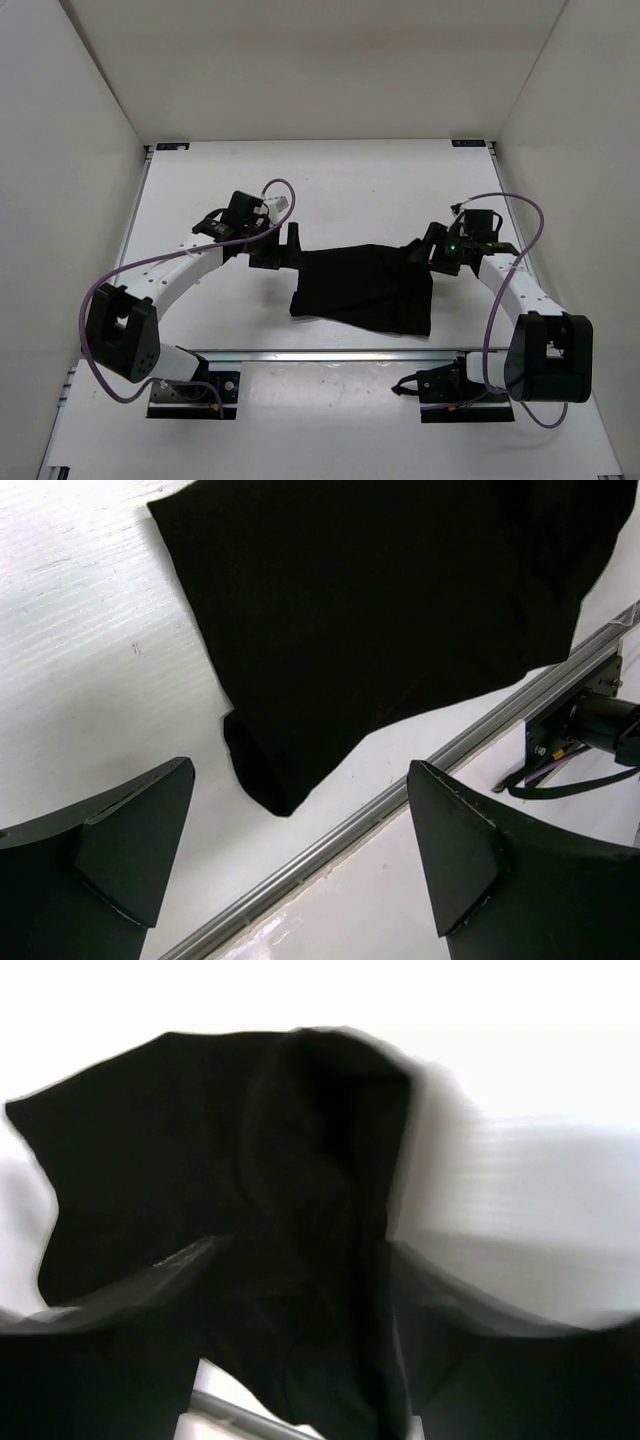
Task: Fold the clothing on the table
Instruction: Move the skirt to the center of the board, then flatten the skirt out
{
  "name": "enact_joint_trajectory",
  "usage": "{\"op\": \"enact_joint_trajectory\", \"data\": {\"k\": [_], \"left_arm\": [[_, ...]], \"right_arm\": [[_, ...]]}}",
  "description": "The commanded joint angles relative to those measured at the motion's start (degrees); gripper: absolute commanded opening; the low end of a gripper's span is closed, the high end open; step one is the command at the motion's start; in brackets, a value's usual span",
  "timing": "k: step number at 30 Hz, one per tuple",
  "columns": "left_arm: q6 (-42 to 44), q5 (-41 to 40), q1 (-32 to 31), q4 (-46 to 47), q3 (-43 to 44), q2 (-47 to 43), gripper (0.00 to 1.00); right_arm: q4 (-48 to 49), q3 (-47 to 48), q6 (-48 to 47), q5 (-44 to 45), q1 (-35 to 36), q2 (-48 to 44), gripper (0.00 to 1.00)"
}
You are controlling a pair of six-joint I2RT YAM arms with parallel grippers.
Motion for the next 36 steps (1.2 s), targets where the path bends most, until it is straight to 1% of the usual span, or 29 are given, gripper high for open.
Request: {"op": "enact_joint_trajectory", "data": {"k": [1,2,4,7,11,14,19,25,29,30,32,33,36], "left_arm": [[-0.64,1.74,-0.67,2.8,1.38,0.46,0.98],[-0.65,2.27,-0.59,2.54,1.56,1.07,0.99],[-0.39,2.97,-1.2,2.97,3.14,2.03,0.99],[-0.03,4.64,-1.81,2.54,5.68,4.31,0.99],[1.11,6.05,-4.54,0.25,10.43,7.14,0.98],[0.24,6.22,-6.74,1.65,10.36,7.75,0.99],[-1.97,8.25,-6.83,3.59,7.72,6.44,0.99],[-1.26,8.16,-4.9,2.01,6.92,5.29,0.99],[-0.91,7.9,-4.1,1.31,6.92,5.2,0.99],[-0.56,8.07,-4.01,1.31,6.84,5.2,0.99],[-0.39,8.16,-3.93,0.78,7.19,5.64,0.98],[-0.38,8.51,-3.49,0.95,7.28,5.82,0.99],[-0.47,9.3,-3.22,1.13,7.36,6.34,0.99]], "right_arm": [[-1.49,0.08,-1.64,3.38,-1.27,-2.96,0.69],[-1.32,-0.53,-1.64,4.78,-1.27,-4.8,0.85],[-1.93,-1.93,-2.17,6.36,-1.44,-7.44,0.96],[-0.62,-4.05,-3.31,5.14,-2.75,-8.77,0.98],[1.57,-4.67,-4.1,5.49,-3.73,-7.46,0.97],[4.82,-3.88,-5.24,6.11,-3.73,-5.09,0.97],[9.23,0.33,-4.81,3.3,-5.57,2.99,0.95],[12.48,5.96,-5.42,1.55,-4.0,10.29,0.92],[14.24,7.28,-5.6,-0.04,-2.85,13.89,0.82],[14.59,8.07,-6.03,-0.83,-2.5,15.38,0.77],[13.63,9.12,-6.39,-1.36,-1.71,16.79,0.74],[13.28,10.0,-7.69,-1.8,-1.27,17.85,0.68],[10.91,11.32,-9.37,0.39,0.39,19.44,0.62]]}}
